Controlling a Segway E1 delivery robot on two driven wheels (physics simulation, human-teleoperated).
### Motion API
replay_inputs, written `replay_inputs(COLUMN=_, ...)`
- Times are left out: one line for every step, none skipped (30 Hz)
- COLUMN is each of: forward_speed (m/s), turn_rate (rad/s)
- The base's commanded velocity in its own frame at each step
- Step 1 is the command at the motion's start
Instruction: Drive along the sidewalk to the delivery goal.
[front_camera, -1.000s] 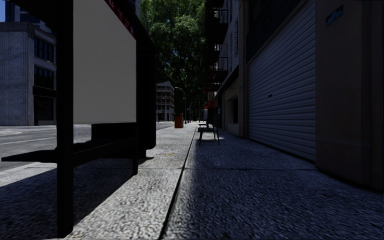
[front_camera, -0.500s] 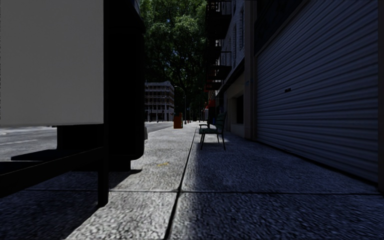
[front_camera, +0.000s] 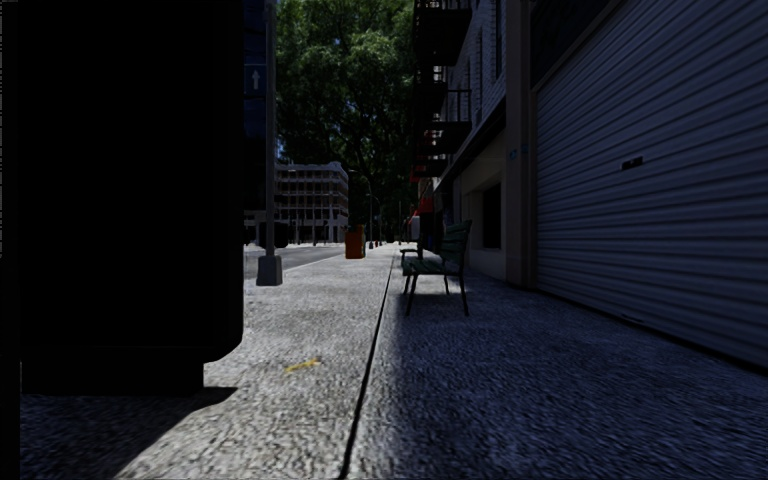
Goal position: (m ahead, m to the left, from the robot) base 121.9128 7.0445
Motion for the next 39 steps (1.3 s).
replay_inputs(forward_speed=2.0, turn_rate=0.0)
replay_inputs(forward_speed=2.0, turn_rate=0.0)
replay_inputs(forward_speed=2.0, turn_rate=0.0)
replay_inputs(forward_speed=2.0, turn_rate=0.0)
replay_inputs(forward_speed=2.0, turn_rate=0.0)
replay_inputs(forward_speed=2.0, turn_rate=0.0)
replay_inputs(forward_speed=2.0, turn_rate=0.02)
replay_inputs(forward_speed=2.0, turn_rate=0.08)
replay_inputs(forward_speed=2.0, turn_rate=0.12)
replay_inputs(forward_speed=2.0, turn_rate=0.16)
replay_inputs(forward_speed=2.0, turn_rate=0.16)
replay_inputs(forward_speed=2.0, turn_rate=0.17)
replay_inputs(forward_speed=2.0, turn_rate=0.17)
replay_inputs(forward_speed=2.0, turn_rate=0.17)
replay_inputs(forward_speed=2.0, turn_rate=0.17)
replay_inputs(forward_speed=2.0, turn_rate=0.17)
replay_inputs(forward_speed=2.0, turn_rate=0.17)
replay_inputs(forward_speed=2.0, turn_rate=0.17)
replay_inputs(forward_speed=2.0, turn_rate=0.17)
replay_inputs(forward_speed=2.0, turn_rate=0.17)
replay_inputs(forward_speed=2.0, turn_rate=0.17)
replay_inputs(forward_speed=2.0, turn_rate=0.17)
replay_inputs(forward_speed=2.0, turn_rate=0.17)
replay_inputs(forward_speed=2.0, turn_rate=0.17)
replay_inputs(forward_speed=2.0, turn_rate=0.17)
replay_inputs(forward_speed=2.0, turn_rate=0.17)
replay_inputs(forward_speed=2.0, turn_rate=0.17)
replay_inputs(forward_speed=1.98, turn_rate=0.17)
replay_inputs(forward_speed=1.83, turn_rate=0.17)
replay_inputs(forward_speed=1.71, turn_rate=0.17)
replay_inputs(forward_speed=1.6, turn_rate=0.17)
replay_inputs(forward_speed=1.55, turn_rate=0.17)
replay_inputs(forward_speed=1.53, turn_rate=0.17)
replay_inputs(forward_speed=1.52, turn_rate=0.18)
replay_inputs(forward_speed=1.52, turn_rate=0.19)
replay_inputs(forward_speed=1.52, turn_rate=0.19)
replay_inputs(forward_speed=1.52, turn_rate=0.22)
replay_inputs(forward_speed=1.52, turn_rate=0.24)
replay_inputs(forward_speed=1.51, turn_rate=0.26)
